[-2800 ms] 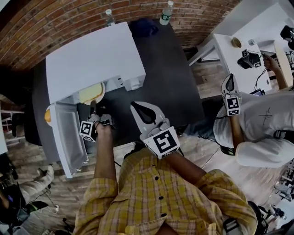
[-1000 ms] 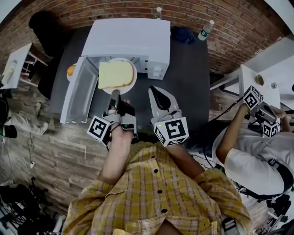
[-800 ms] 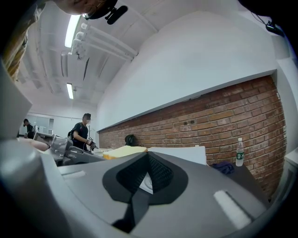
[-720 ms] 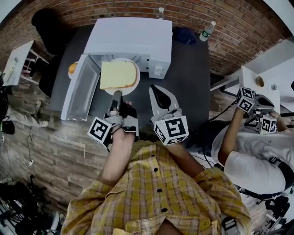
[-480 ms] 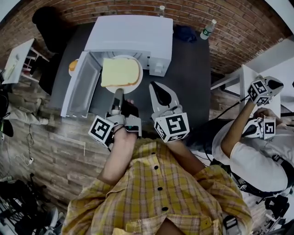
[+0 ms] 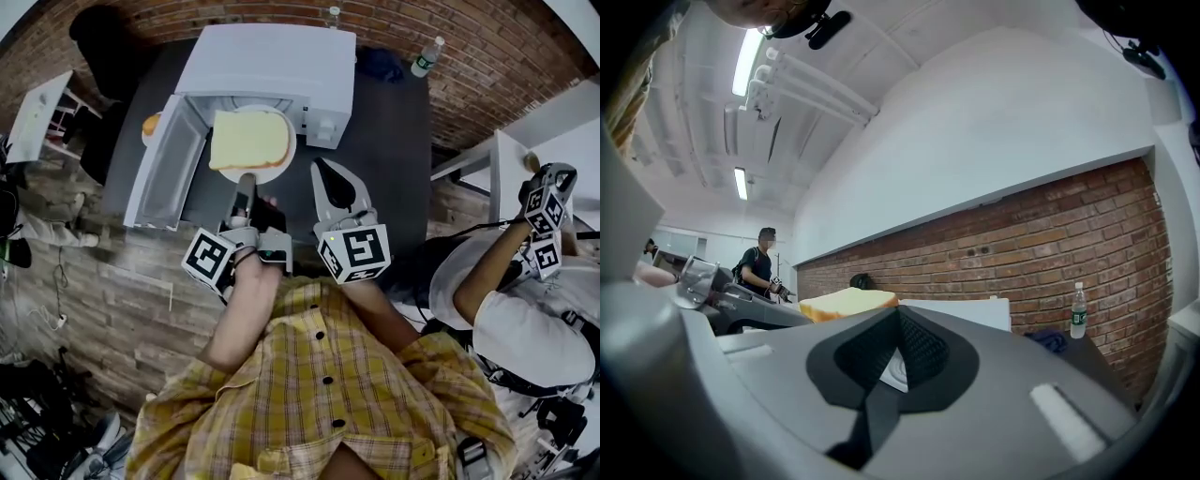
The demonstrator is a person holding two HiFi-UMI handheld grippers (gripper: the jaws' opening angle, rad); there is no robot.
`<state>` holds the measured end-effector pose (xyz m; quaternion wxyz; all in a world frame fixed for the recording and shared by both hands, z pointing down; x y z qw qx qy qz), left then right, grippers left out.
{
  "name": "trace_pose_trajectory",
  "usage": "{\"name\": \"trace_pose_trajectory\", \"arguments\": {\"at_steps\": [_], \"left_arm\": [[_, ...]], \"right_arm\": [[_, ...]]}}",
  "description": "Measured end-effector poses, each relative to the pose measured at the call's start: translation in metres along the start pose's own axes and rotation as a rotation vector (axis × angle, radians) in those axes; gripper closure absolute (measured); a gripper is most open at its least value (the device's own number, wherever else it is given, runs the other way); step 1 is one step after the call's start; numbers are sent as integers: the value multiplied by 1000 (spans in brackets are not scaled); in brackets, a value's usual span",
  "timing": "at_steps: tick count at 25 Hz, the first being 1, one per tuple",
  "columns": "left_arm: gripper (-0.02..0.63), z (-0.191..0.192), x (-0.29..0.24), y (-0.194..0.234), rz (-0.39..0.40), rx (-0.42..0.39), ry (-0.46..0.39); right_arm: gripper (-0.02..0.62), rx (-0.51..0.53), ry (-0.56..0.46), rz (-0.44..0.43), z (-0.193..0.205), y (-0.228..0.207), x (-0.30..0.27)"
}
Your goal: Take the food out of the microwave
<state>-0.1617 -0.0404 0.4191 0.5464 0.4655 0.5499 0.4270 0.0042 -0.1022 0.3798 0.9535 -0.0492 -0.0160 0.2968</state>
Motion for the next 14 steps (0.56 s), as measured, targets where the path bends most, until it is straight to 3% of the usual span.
{"name": "trace_pose_trajectory", "arguments": {"at_steps": [14], "left_arm": [[594, 7, 3, -13, 53, 8, 6]], "right_arm": [[594, 22, 8, -4, -11, -3, 6]]}}
Point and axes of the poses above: the fingertips, and each gripper's own axes: x backward along the fingers, y to its left, z out of its underside, the point moved 8 cm from there along x, backward along the fingers, and after that the axes turned 12 degrees about -z, right-handed, at the moved point
